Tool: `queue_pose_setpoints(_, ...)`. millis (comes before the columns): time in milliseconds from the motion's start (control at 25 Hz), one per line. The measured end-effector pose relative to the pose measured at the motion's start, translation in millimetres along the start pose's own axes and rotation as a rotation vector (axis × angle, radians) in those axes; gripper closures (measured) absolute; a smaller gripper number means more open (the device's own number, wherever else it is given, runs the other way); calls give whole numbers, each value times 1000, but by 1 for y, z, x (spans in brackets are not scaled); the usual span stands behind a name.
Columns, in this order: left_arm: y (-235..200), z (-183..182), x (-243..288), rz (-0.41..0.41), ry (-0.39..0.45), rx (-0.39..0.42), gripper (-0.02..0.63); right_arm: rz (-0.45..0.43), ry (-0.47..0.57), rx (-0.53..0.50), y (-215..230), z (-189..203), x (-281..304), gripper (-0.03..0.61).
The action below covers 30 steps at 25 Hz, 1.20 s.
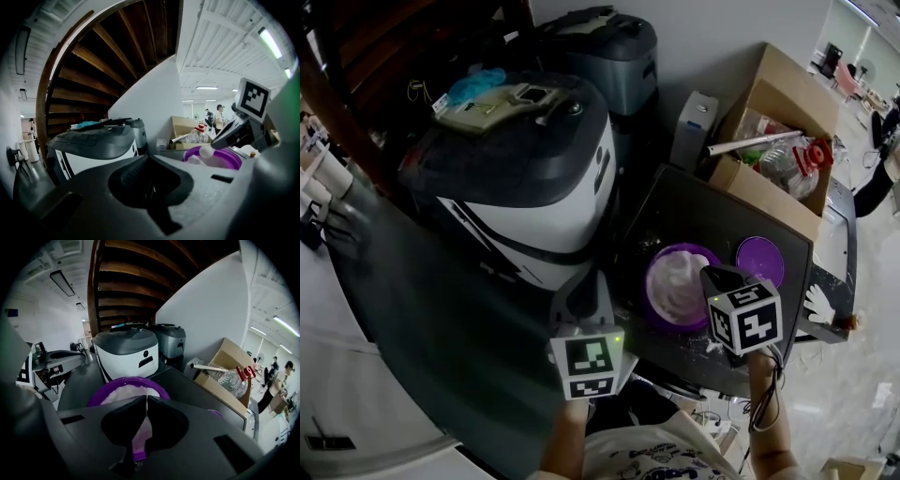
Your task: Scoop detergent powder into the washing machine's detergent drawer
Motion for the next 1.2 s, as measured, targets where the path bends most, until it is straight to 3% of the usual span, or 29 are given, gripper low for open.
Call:
queue_pose_setpoints(480,-6,2,3,14,3,-3,612,11,-118,-43,-4,-1,18,557)
queue_pose_setpoints(1200,-2,1,0,19,14,4,612,-51,-174,-75,-18,-3,25,557)
Point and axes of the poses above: the fingertips, and each gripper's own axes: x forward along the fingers, y to its right, z out of its underside, the point moved 9 cm from there along -x, backward along the fingers, and after that the axes turned 14 degrees about z, right-handed, at the moved point
